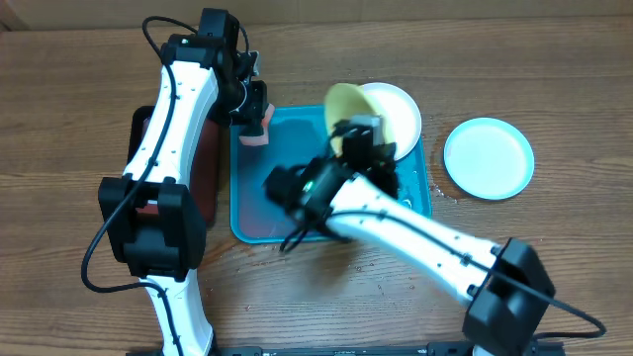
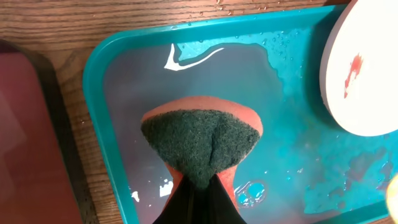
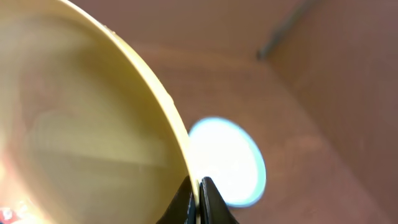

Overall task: Clean dirty plates on tray and stack at the side
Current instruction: 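Carry the yellow plate right and stack it on the light blue plate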

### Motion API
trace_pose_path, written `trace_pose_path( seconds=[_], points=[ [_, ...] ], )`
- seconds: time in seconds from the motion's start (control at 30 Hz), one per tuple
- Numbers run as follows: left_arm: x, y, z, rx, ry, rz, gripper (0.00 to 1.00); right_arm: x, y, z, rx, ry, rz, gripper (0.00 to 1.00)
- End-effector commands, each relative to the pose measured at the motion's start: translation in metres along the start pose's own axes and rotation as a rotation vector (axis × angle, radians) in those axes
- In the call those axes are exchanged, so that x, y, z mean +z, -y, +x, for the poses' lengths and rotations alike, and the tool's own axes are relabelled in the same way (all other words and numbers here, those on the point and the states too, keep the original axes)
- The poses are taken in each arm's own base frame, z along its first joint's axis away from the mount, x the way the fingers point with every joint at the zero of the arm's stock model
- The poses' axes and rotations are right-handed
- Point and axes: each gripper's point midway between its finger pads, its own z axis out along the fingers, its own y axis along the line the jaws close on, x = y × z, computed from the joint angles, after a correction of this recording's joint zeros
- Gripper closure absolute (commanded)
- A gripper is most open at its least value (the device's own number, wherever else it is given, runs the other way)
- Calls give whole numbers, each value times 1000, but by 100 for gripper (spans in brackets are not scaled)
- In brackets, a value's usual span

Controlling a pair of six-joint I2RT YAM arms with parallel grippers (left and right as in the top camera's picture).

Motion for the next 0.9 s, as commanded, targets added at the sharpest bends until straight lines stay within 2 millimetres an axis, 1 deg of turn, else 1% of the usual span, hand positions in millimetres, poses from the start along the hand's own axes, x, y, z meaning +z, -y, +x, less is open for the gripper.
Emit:
trace_pose_path(
  seconds=[0.0,0.07,0.17,0.3,0.43,0.53,0.63,0.7,0.8,0.87],
  points=[
    [-2,4,-4,2,15,-4,96,32,19,11,127,-243,17,96],
    [-2,5,-4,3,14,-4,96,48,20,18,118,-332,11,96],
    [-1,8,-4,12,14,-3,96,72,16,26,116,-460,-42,96],
    [-1,11,-5,20,18,-2,96,102,13,28,163,-591,-144,96],
    [-1,10,-4,20,15,-14,96,132,21,30,231,-694,-215,96],
    [0,13,-5,26,21,-9,96,154,31,33,292,-767,-273,96],
    [0,14,-6,30,26,-8,96,174,40,33,363,-832,-373,96],
    [0,15,-6,32,25,-9,96,187,51,35,412,-866,-414,96],
    [0,16,-5,33,23,-9,96,205,76,43,475,-907,-407,96],
    [1,18,-6,37,25,-7,96,216,98,57,514,-944,-354,96]
  ],
)
